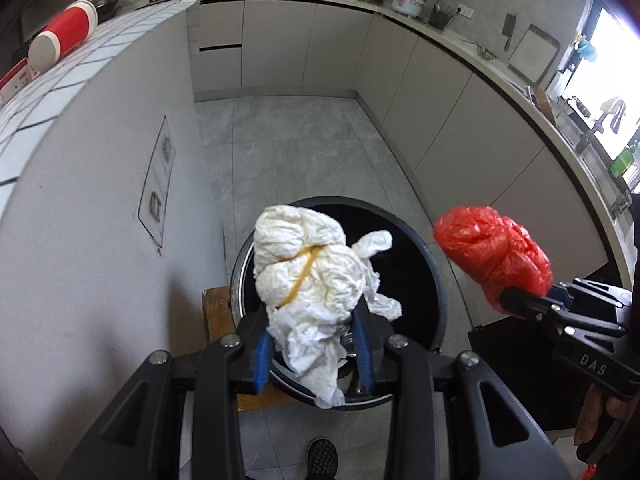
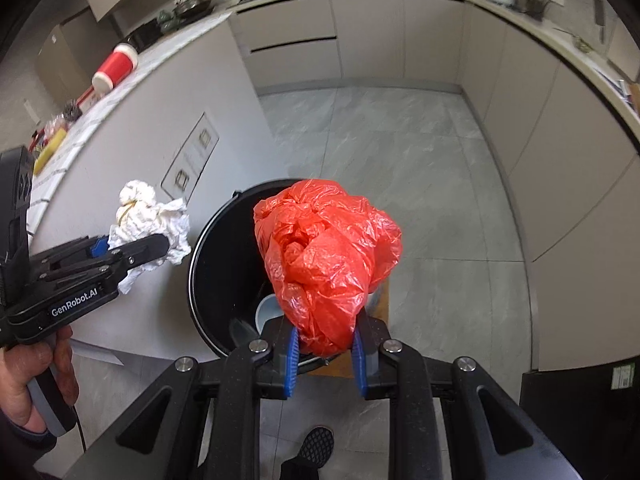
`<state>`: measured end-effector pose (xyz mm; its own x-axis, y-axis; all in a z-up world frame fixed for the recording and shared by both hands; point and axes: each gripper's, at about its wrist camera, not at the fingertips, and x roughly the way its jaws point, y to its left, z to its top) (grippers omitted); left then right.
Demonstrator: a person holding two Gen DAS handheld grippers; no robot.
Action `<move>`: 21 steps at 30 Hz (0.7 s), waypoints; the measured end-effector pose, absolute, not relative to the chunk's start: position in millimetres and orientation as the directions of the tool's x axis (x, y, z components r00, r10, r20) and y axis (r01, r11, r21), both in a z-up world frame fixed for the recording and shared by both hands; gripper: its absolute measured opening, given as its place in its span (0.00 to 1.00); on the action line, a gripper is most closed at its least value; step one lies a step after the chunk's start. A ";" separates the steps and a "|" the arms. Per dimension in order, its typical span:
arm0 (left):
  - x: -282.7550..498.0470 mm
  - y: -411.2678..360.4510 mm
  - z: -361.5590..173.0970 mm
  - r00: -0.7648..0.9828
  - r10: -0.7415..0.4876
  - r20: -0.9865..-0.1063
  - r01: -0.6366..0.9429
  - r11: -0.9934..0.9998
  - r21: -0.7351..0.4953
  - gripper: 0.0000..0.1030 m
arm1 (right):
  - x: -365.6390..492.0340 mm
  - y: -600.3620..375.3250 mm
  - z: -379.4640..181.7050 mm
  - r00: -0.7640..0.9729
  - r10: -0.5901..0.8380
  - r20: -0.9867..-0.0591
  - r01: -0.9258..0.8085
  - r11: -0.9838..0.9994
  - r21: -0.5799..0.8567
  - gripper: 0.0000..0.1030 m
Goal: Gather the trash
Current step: 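Open both tools over the black bin, dropping tissue and red bag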
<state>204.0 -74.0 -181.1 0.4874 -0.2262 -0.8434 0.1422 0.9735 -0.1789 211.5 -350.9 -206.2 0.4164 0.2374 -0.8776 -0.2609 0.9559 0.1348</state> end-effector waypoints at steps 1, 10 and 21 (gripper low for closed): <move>205.6 -74.0 -183.4 0.483 -0.227 -0.846 0.142 0.973 -0.181 0.34 | 214.2 -348.5 -211.4 0.408 0.241 -0.880 -0.272 0.953 0.135 0.23; 213.8 -75.5 -205.2 0.444 -0.182 -0.878 0.109 0.983 -0.149 0.66 | 232.3 -324.0 -251.2 0.344 0.241 -0.907 -0.406 0.910 0.088 0.52; 203.2 -68.5 -187.1 0.503 -0.143 -0.852 0.059 0.990 -0.132 0.90 | 232.6 -357.3 -239.6 0.426 0.151 -0.892 -0.365 0.931 -0.017 0.95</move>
<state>203.2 -68.5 -187.1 0.5035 -0.1434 -0.8520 0.0593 0.9895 -0.1315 232.6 -357.3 -239.6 0.4263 0.1512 -0.8918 -0.3654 0.9307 -0.0169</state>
